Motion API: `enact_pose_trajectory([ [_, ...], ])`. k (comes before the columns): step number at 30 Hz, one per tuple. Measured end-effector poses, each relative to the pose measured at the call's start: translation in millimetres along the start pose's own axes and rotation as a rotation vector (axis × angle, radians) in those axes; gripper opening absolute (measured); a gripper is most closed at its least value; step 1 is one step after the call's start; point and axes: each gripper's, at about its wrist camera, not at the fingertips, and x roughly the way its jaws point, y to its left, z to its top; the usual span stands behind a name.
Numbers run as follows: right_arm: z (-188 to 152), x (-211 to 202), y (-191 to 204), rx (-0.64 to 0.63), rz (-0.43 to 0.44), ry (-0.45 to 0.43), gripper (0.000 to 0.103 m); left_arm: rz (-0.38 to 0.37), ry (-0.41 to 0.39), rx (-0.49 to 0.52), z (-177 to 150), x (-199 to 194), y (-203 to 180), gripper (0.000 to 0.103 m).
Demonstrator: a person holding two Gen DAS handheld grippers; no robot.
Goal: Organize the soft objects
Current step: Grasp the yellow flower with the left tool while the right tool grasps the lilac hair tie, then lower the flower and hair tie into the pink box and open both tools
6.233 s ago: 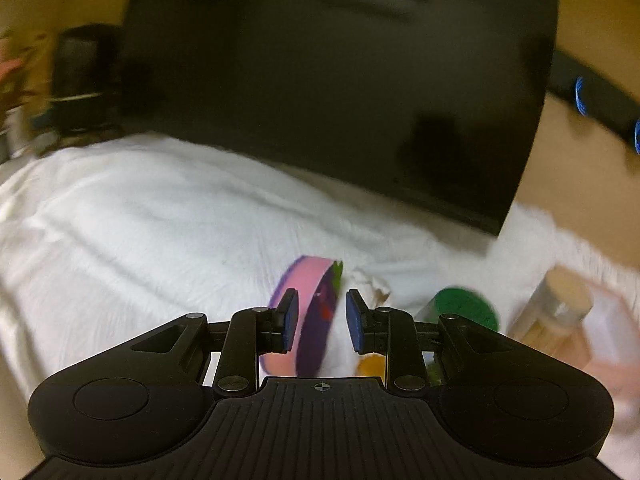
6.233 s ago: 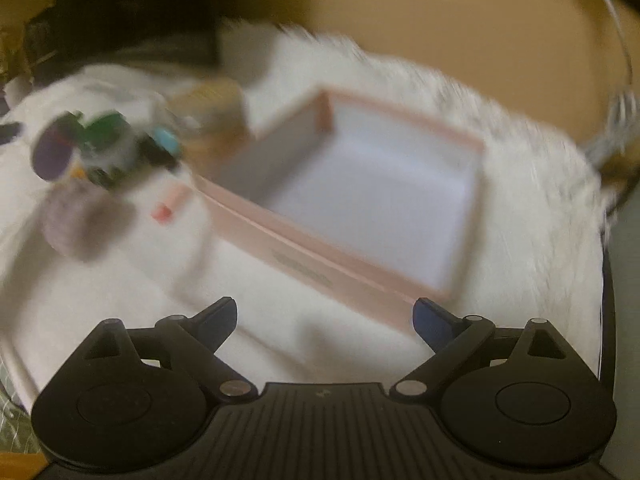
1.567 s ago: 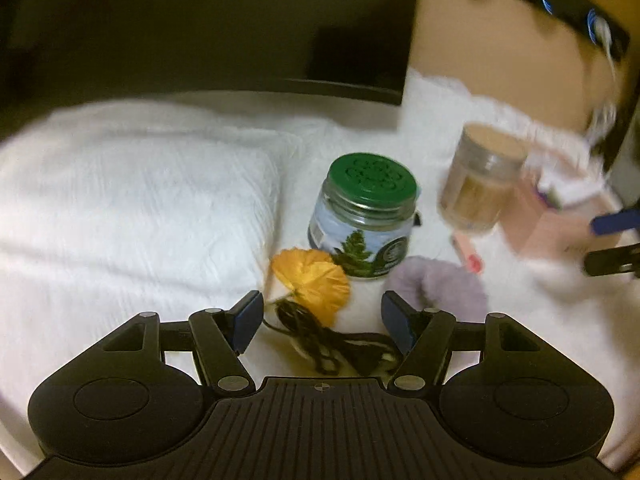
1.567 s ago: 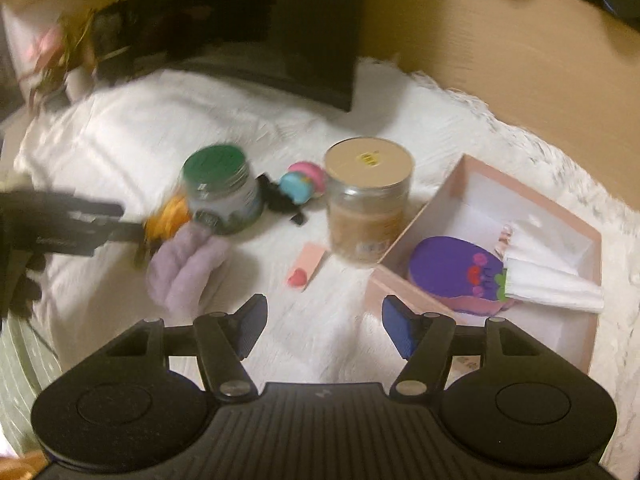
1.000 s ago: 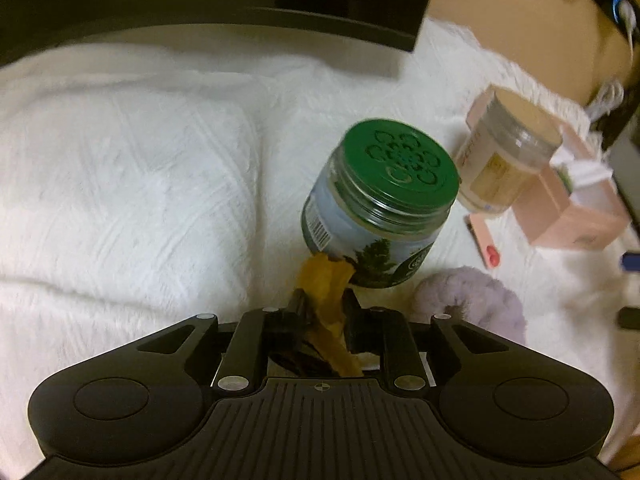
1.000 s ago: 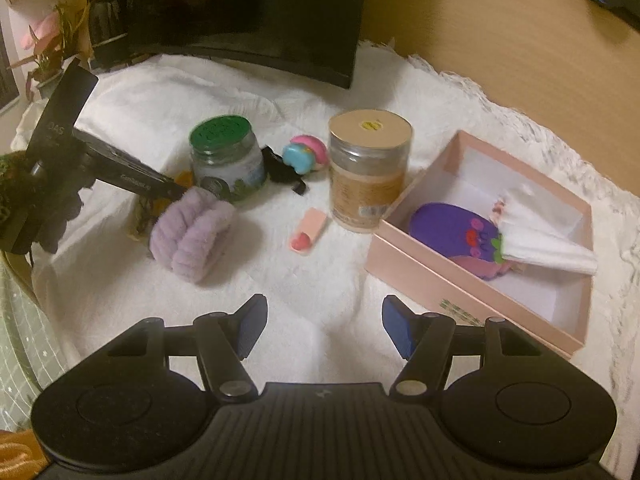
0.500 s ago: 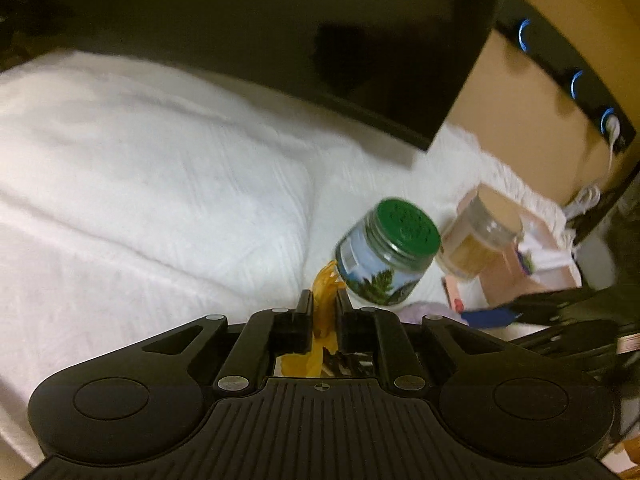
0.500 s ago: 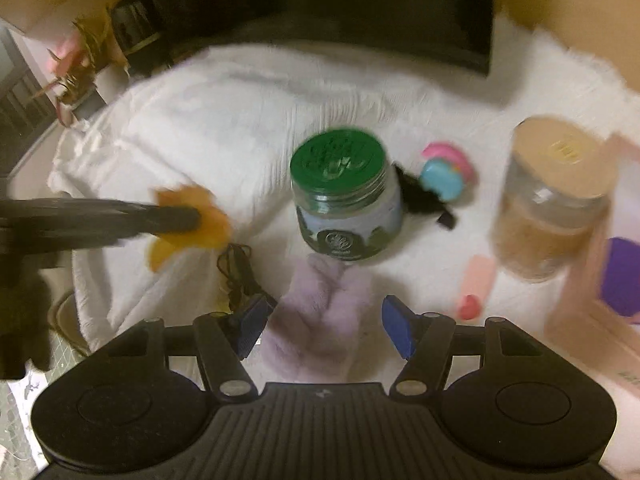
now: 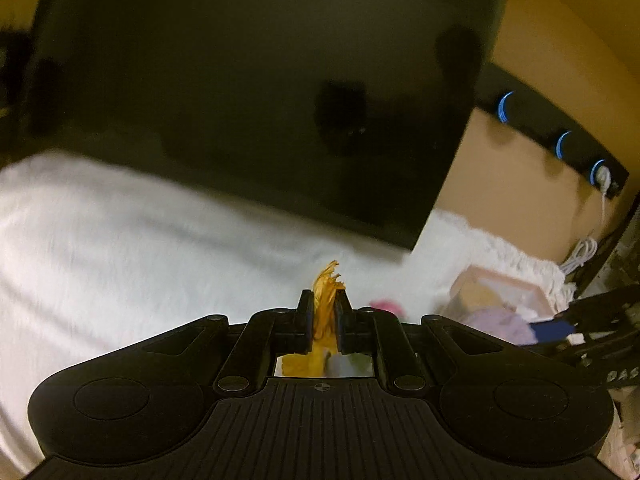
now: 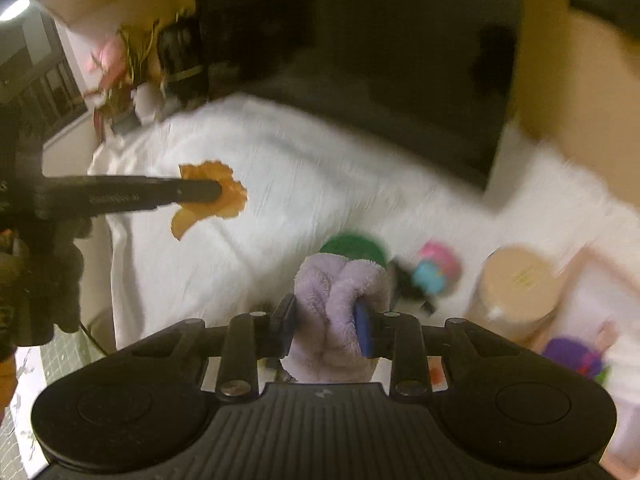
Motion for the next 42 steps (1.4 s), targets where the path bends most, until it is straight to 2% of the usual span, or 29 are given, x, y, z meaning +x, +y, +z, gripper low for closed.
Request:
enact_pose_trajectory([
  [5,13,-49,-30,0.010,-0.062,-0.089,0.030,-0.047,-0.052,0.041,27,8,-44,0.013],
  [11,9,-105,-77,0.047,-0.152,-0.179,0.030,-0.178,-0.052,0.074,40,41,-119,0.013],
  [18,-13,-164,-146,0.142,-0.278,-0.248,0.030,-0.363,0.037,0.163,34,101,-221,0.013],
  [21,-26,-179,-176,0.178,-0.321,-0.267,0.030,-0.428,0.080,0.242,22,124,-268,0.013],
  [26,-41,-181,-223,0.258,-0.307,-0.265,0.030,-0.551,0.195,0.333,-13,174,-321,0.013],
  [28,-46,-170,-240,0.303,-0.281,-0.244,0.030,-0.539,0.271,0.429,-36,198,-337,0.021],
  [31,-49,-147,-262,0.369,-0.232,-0.209,0.030,-0.410,0.389,0.590,-74,229,-351,0.022],
  [33,-50,-132,-274,0.402,-0.207,-0.180,0.030,-0.370,0.463,0.654,-94,240,-354,0.022],
  [34,-51,-123,-277,0.415,-0.193,-0.163,0.030,-0.381,0.480,0.660,-100,241,-354,0.021],
  [35,-51,-116,-281,0.426,-0.183,-0.150,0.030,-0.395,0.464,0.645,-103,238,-352,0.017],
  [39,-54,-83,-288,0.475,-0.130,-0.090,0.030,-0.413,0.439,0.544,-101,230,-336,0.021],
  [42,-58,-67,-288,0.477,-0.135,-0.044,0.030,-0.404,0.399,0.500,-93,218,-324,0.021],
])
